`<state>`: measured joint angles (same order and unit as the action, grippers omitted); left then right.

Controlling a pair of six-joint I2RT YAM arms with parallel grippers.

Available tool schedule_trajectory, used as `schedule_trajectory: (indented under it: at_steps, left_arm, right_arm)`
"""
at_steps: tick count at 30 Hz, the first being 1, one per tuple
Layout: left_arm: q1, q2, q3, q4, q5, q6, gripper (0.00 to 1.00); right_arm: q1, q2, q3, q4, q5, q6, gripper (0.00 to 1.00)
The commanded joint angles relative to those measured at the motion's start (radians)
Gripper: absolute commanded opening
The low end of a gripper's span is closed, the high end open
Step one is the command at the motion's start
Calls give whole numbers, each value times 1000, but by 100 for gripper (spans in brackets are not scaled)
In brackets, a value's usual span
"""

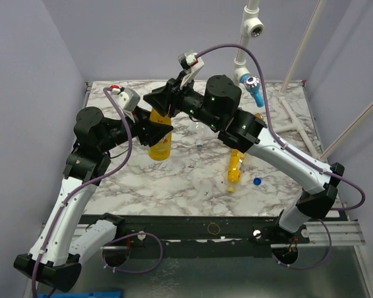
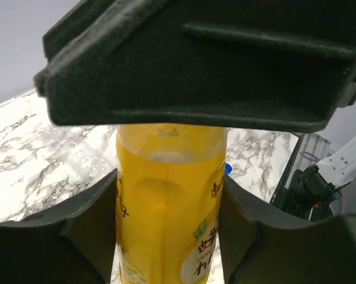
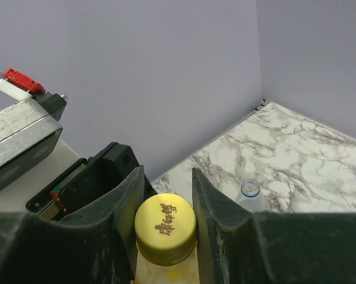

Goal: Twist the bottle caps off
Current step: Unscrew the bottle cap from the plastic bottle.

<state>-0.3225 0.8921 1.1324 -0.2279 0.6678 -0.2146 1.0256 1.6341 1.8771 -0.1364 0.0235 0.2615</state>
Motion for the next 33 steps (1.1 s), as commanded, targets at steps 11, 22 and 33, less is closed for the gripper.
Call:
schedule_trajectory:
  at_steps: [11, 22, 33]
  left_arm:
    - [-3, -5, -4, 50, 249, -25, 4]
    - [-12, 27, 73, 79, 749, -173, 0]
    - [-18, -34, 27, 64, 407, 29, 0]
  right_arm:
    - [-5, -103, -83, 121, -194, -28, 1]
    - [-5, -248, -162, 186, -743, -58, 1]
    - [-5, -217, -37, -36, -216, -97, 57]
